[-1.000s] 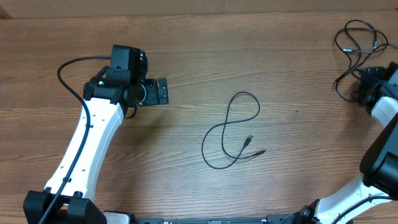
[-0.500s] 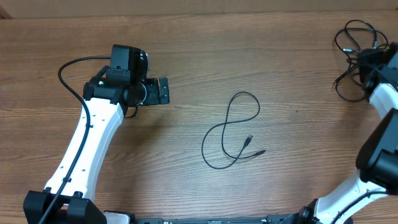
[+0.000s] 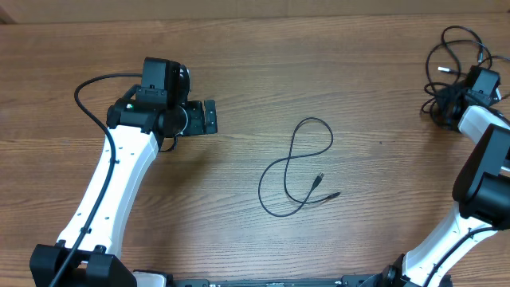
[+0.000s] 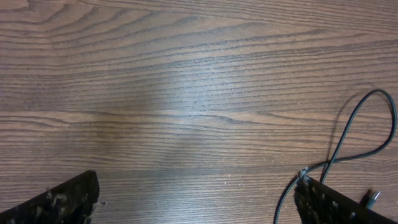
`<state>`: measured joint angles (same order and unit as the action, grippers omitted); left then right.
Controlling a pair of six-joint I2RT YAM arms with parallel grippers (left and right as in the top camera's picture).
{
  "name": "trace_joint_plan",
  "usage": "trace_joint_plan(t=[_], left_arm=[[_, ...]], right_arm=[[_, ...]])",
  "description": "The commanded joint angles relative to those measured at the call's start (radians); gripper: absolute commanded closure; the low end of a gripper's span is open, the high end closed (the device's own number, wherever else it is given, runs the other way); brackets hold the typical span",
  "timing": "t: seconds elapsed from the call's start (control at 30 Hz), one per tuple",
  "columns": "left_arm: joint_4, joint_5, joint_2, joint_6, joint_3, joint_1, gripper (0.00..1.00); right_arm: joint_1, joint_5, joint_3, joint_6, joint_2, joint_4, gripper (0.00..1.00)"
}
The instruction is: Untangle cables
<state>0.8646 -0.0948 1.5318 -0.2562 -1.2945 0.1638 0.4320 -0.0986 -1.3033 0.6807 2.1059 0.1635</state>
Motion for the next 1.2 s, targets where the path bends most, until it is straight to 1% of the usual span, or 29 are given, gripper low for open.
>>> trace_joint_plan(t=[0.0,0.07,0.17,0.33,0.53,0.67,0.77,0.83,0.87,0.9,1.0,1.17], left_arm=[[0.001,-0.015,-0.018,-0.007,0.000,0.007,0.00],[0.002,-0.015,-0.018,-0.007,0.001,0.007,0.00],[0.002,-0.015,-0.018,-0.007,0.001,0.007,0.00],[-0.001,-0.015,-0.018,-0.007,0.001,0.007,0.00],[-0.001,-0.030,-0.018,-0.007,0.001,0.007,0.00],[-0.005,-0.029,-0.018,-0.006,0.001,0.007,0.00],[-0.011,-0.029,-0.017,-0.006,0.001,0.007,0.00],[-0.012,-0.029,-0.018,-0.006,0.001,0.007,0.00],[-0.013,-0.029,-0.018,-0.006,0.001,0.007,0.00],[-0.013,-0.029,-0.018,-0.006,0.001,0.007,0.00],[-0.013,-0.029,-0.018,-0.006,0.001,0.007,0.00],[-0.020,-0.029,-0.017,-0.006,0.001,0.007,0.00]], right_arm=[[0.016,-0.151,-0.010,-0.087,0.000,0.030,0.96],[0.036,-0.155,-0.010,-0.114,0.000,0.039,0.96],[0.071,-0.145,-0.010,-0.114,0.000,0.049,0.96],[0.108,-0.054,-0.027,-0.144,-0.018,0.054,0.96],[0.153,-0.057,-0.099,-0.177,-0.058,0.099,0.96],[0.180,-0.056,-0.106,-0.197,-0.062,0.108,0.96],[0.181,-0.021,-0.106,-0.196,-0.084,0.107,0.95],[0.181,0.034,-0.108,-0.196,-0.110,0.100,0.89],[0.179,0.063,-0.112,-0.195,-0.122,0.095,0.90],[0.177,0.098,-0.118,-0.195,-0.135,0.093,0.96],[0.163,0.146,-0.137,-0.191,-0.153,0.094,0.96],[0.096,0.145,-0.145,-0.158,-0.155,0.110,0.96]])
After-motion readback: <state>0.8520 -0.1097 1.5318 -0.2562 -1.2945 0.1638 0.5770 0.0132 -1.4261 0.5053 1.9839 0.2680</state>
